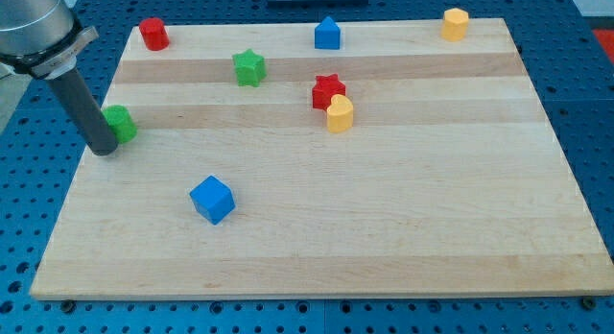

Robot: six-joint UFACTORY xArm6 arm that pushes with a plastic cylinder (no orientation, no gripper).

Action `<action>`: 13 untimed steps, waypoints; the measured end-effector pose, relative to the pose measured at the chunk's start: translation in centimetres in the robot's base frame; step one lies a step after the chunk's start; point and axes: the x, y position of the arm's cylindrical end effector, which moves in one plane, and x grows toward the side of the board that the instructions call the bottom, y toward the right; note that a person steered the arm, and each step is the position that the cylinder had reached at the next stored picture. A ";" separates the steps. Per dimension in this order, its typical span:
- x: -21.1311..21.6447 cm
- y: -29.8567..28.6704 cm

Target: Move the green star right to the red star

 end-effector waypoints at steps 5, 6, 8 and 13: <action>-2.4 8.5; -8.2 8.7; -14.3 10.7; -14.3 32.0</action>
